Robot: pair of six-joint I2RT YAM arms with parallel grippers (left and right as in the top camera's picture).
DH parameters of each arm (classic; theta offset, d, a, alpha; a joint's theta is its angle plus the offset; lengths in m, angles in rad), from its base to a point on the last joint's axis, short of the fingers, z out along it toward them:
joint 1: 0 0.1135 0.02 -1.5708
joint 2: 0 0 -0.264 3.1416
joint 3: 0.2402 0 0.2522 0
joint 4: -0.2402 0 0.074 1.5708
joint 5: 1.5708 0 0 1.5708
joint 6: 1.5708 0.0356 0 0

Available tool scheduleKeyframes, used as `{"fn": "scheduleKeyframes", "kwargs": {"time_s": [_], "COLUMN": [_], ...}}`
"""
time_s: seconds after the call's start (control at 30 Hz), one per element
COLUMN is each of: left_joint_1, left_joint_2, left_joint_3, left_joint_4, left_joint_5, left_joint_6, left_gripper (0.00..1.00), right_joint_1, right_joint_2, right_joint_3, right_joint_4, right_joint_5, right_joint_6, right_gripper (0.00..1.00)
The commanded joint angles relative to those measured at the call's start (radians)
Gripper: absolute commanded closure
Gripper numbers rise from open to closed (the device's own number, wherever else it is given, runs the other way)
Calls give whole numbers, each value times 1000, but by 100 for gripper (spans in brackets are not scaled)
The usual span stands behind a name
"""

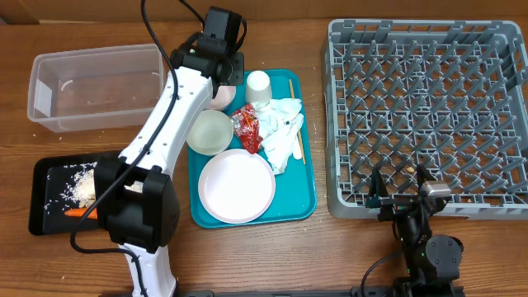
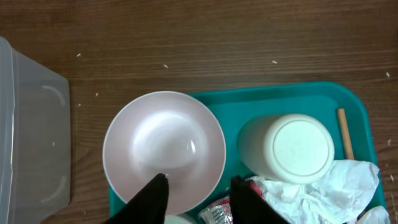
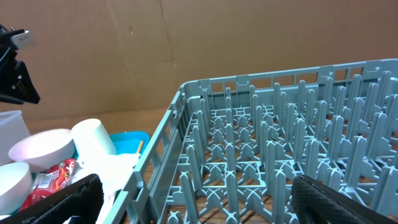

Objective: Sort waste into correct bins and load items into the dishwasher rack
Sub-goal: 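Carry the emptied pink bowl back and place it on the teal tray, then reach the left gripper to the crumpled tissues and grasp them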

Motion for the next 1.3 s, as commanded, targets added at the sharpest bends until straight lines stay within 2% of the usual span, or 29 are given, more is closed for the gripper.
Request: {"fn": "scheduleKeyframes", "kwargs": {"time_s": [0.0, 0.07, 0.2, 0.33, 0.43, 0.5, 0.67, 0.77, 1.1, 1.27], "left_joint_1": [-2, -2, -4, -11, -26, -47, -127, -186, -270, -269], "left_joint_2": [12, 12, 4, -30, -67, -81, -65, -27, 124, 179], "left_joint_3": [15, 15, 24, 69, 87, 87, 63, 58, 58, 58], "left_joint_4": [-11, -15, -41, -123, -176, -208, -299, -331, -296, -271], "left_joint_5": [-17, -16, 43, 223, 364, 426, 428, 405, 192, 182], "left_joint_6": [-8, -8, 4, 4, 3, 4, 3, 3, 8, 76], "left_gripper": [57, 57, 65, 72, 73, 66, 32, 25, 25, 27], "right_joint_1": [3, 3, 3, 3, 3, 3, 3, 3, 3, 3], "right_joint_2": [-9, -9, -9, -9, -9, -9, -9, -9, -9, -9], "right_joint_3": [-10, -10, -10, -10, -10, -10, -10, -10, -10, -10], "right_joint_4": [6, 6, 6, 6, 6, 6, 6, 6, 6, 6], "right_joint_5": [3, 3, 3, 3, 3, 3, 3, 3, 3, 3], "right_joint_6": [-3, -3, -3, -3, -3, -3, -3, -3, -3, -4], "right_gripper": [0, 0, 0, 0, 0, 0, 0, 0, 0, 0]}}
